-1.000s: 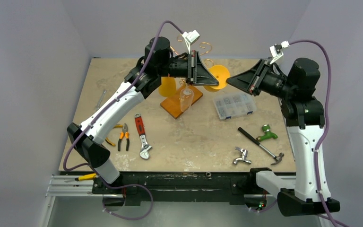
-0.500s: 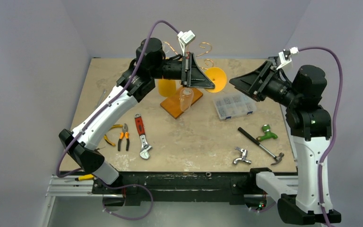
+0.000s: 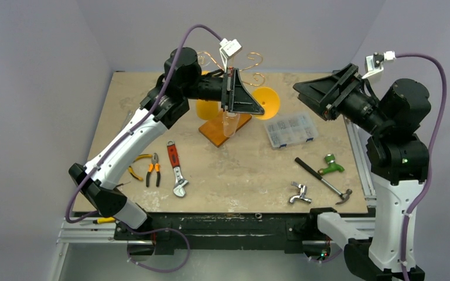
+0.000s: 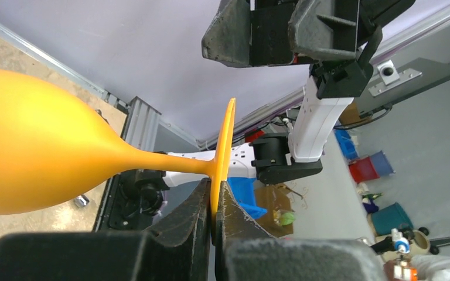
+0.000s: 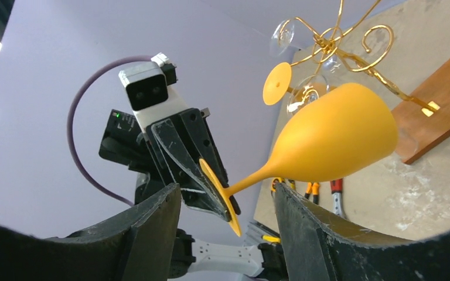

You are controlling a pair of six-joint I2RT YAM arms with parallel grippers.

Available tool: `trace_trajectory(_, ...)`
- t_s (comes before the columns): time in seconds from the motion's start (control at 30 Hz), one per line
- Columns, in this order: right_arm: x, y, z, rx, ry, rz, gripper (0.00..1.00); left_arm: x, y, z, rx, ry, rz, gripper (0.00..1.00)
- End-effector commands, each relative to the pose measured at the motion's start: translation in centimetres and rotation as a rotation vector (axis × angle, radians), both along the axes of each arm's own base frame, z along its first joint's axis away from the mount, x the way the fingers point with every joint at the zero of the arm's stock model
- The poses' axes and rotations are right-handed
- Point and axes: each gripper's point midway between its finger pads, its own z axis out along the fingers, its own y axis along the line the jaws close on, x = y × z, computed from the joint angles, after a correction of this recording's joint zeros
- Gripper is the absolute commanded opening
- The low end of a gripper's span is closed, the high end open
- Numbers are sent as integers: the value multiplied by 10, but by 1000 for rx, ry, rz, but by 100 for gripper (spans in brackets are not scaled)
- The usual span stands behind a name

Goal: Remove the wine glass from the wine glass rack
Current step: Place the wine glass at the center of the board.

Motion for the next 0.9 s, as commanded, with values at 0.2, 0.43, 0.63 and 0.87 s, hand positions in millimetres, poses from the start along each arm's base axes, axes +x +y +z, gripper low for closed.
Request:
trace_trajectory(0.2, 2, 5, 17, 120, 105, 9, 61, -13, 5, 47, -107, -353, 68, 0)
trace_trajectory(0.43, 0, 7, 14, 130, 114, 26, 61, -14, -1, 60, -190, -584, 90, 0)
trace_trajectory(0.63, -2, 9, 14, 131, 99, 50, 61, -23, -4, 68, -308, -810, 47, 0)
trace_trajectory(0.87, -5, 12, 24, 152, 54, 74, 62, -37, -3, 66, -390, -1060, -10, 0)
